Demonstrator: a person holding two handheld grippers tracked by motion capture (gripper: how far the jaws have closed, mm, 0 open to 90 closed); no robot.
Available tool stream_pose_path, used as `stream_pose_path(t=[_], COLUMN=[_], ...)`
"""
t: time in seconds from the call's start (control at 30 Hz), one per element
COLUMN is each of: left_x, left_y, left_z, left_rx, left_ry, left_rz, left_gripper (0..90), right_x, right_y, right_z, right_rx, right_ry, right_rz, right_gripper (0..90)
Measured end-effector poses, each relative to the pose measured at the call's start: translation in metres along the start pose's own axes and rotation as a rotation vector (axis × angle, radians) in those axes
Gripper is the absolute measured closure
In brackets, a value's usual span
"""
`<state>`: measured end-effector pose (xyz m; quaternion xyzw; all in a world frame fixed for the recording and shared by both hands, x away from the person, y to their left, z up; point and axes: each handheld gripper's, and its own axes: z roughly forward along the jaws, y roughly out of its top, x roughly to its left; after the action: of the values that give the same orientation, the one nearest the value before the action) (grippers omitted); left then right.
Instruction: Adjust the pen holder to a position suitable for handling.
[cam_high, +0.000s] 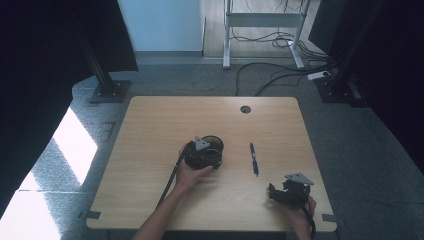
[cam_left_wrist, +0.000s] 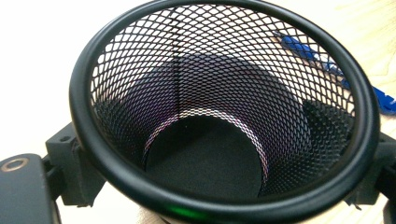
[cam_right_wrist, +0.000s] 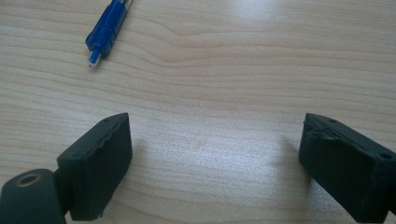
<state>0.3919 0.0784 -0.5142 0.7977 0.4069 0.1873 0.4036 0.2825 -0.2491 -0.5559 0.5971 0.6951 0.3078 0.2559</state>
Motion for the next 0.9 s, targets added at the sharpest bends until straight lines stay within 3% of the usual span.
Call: stream_pose_path(t=[0.27, 0.5, 0.9], left_x=[0.0, 0.006, 0.015], left_y=[-0.003, -0.007, -0.026], left_z=[-0.004, -0.016, -0.044], left_rx=[-0.021, -0.027, -0.022], left_ry=[-0.005, -0.019, -0.023], left_rz=[-0.018, -0.017, -0.017], left_gripper=[4.4, 2.2, 2.9], right_x=[0.0, 0.0, 0.0], right_y=[0.0, 0.0, 0.0], right_z=[0.0, 0.0, 0.0], right_rx=[-0.001, -0.001, 0.0], right_ry=[0.0, 0.0, 0.0], right_rz=[0.001, 0.001, 0.001], right_gripper=[8.9, 8.9, 9.0])
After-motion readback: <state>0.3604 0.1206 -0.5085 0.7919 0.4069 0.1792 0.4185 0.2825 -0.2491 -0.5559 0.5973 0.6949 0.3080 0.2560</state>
